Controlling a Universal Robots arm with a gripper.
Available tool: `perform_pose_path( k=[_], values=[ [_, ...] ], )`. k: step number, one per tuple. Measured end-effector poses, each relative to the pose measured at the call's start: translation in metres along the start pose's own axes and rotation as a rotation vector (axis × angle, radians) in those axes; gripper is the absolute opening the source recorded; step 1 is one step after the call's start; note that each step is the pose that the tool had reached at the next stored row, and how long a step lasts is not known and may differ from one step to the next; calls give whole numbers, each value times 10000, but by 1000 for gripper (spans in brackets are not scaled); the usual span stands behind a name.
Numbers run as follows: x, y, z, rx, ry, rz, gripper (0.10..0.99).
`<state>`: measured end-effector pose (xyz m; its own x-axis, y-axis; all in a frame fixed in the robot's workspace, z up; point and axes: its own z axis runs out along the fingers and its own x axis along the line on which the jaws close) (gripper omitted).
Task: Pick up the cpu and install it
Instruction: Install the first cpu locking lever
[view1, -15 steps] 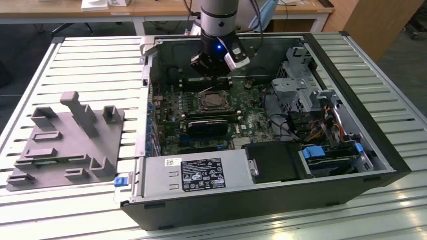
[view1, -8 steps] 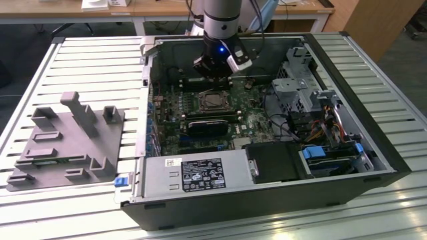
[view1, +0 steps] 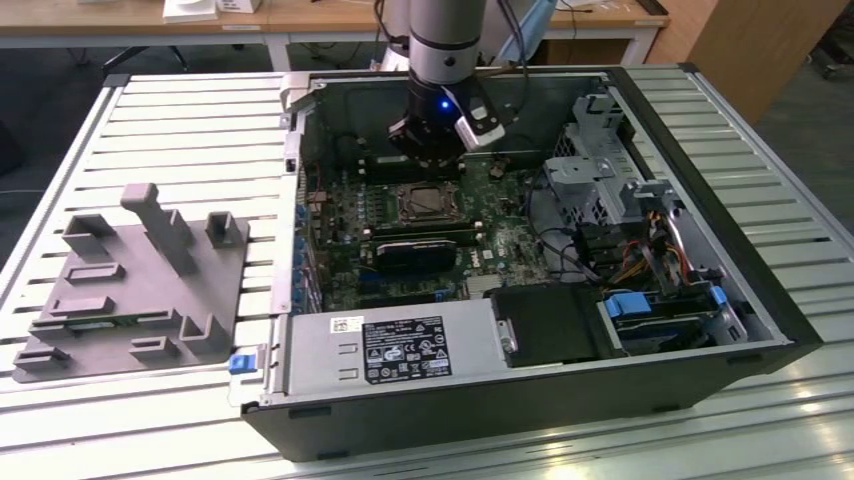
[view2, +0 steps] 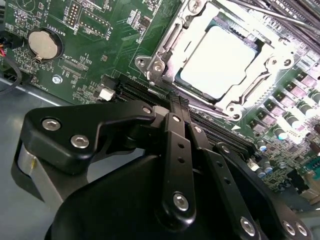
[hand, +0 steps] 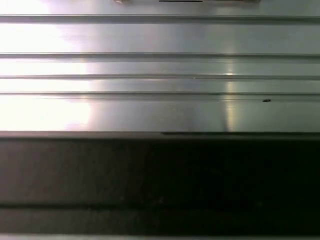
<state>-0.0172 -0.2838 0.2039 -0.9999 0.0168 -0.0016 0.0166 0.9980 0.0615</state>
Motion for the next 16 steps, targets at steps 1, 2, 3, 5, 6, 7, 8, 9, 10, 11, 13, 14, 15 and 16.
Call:
perform_pose_path(
  k=[1, 2, 3, 5, 6, 7, 8, 9, 10, 11, 13, 14, 15, 16],
  values=[
    [-2, -1, 7, 1, 2, -1, 106],
    [-3, -1, 15, 0, 4, -1, 106],
    [-5, -1, 22, 0, 6, 0, 106],
    [-6, -2, 32, 1, 9, 1, 106],
    [-6, -2, 32, 1, 10, 2, 106],
    [-6, -2, 32, 1, 10, 1, 106],
    [-7, -2, 30, 1, 10, 0, 106],
    [-7, -1, 28, 1, 10, 0, 106],
    [-7, -1, 28, 3, 8, 1, 106],
    [-8, -1, 28, 20, 7, -1, 106],
    [-8, -2, 30, 102, 6, 0, 106],
    [-8, -1, 31, 152, 7, 0, 106],
    [-8, 0, 32, 199, 6, 0, 106],
    [-8, 1, 33, 244, 5, 0, 106]
  ],
)
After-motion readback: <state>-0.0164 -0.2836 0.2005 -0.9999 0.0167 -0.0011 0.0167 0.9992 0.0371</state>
